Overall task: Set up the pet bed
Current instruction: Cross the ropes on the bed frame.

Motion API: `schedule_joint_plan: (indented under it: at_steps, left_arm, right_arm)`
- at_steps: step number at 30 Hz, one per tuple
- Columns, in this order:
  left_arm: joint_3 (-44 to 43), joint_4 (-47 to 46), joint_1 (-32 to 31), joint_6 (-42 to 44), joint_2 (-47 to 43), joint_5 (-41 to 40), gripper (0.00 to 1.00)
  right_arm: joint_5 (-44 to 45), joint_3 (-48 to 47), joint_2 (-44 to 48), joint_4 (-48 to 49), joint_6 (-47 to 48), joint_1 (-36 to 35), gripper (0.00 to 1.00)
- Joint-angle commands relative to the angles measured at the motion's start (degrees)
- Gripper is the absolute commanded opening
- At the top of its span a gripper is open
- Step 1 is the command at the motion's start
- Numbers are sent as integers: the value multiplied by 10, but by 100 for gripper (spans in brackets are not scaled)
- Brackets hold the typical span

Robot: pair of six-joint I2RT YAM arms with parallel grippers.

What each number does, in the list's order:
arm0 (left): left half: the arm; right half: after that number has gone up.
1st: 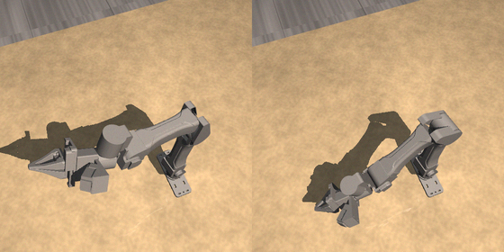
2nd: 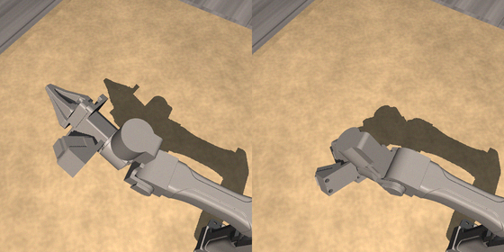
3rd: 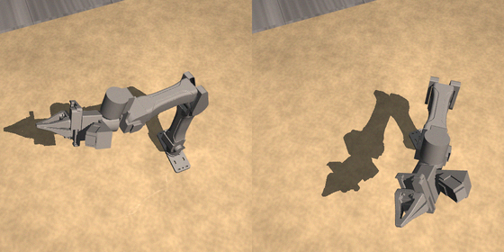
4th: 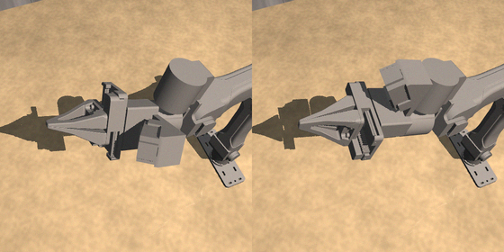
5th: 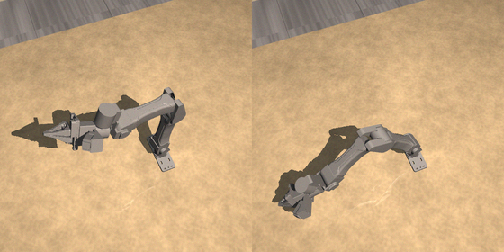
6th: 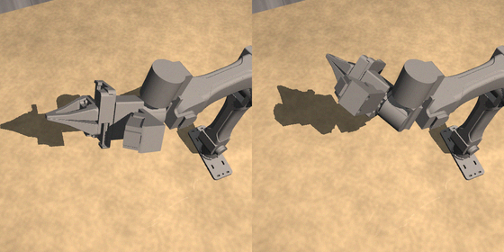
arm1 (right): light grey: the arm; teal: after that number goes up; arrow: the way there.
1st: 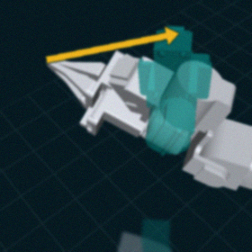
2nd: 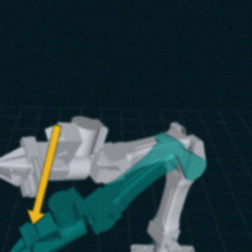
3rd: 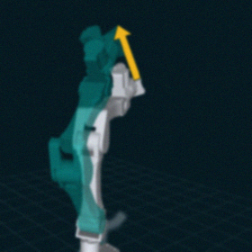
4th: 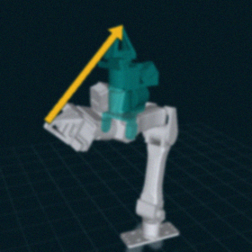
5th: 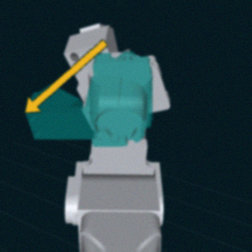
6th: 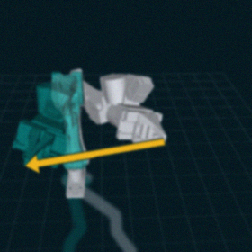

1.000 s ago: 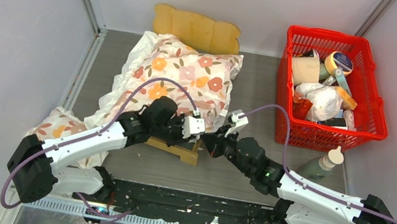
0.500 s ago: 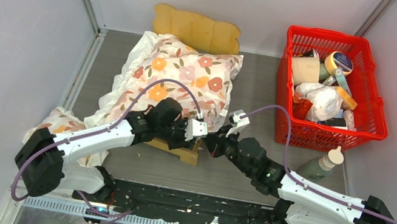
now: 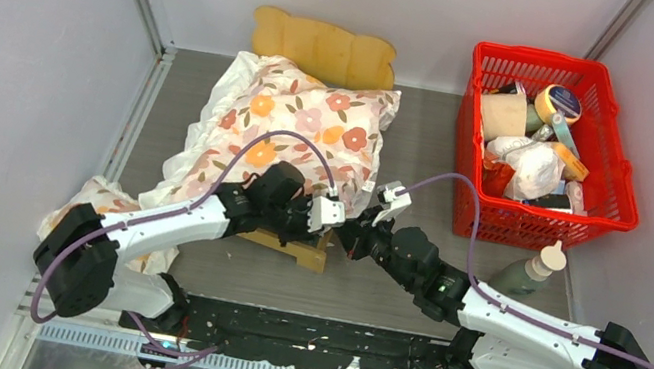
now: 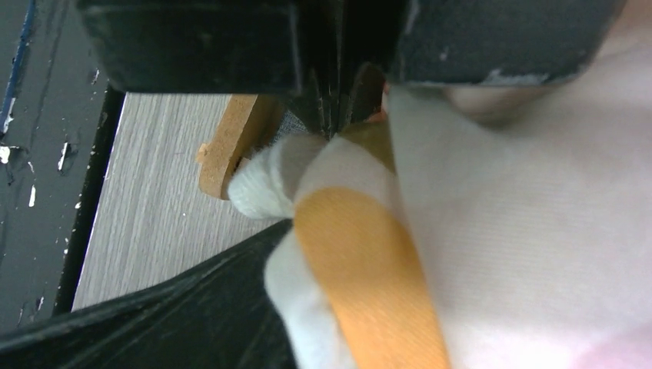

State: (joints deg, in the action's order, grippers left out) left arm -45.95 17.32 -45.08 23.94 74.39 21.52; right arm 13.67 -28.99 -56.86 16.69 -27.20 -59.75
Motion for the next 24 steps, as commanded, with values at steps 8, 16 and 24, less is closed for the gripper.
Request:
schedule_joint_plan:
  at_steps: [8,16,24]
  left_arm:
    - [-60,91,2,-114,-88,-6,0]
    - [-52,117,-3,-220,-162,12,0]
    - [-44,165,-3,-322,-99,62,0]
  right_arm:
    - [13,17,-5,47,-6,16,5]
    - [1,14,-23,54,-7,21,6]
    - [-5,4,-2,11,10,29,13]
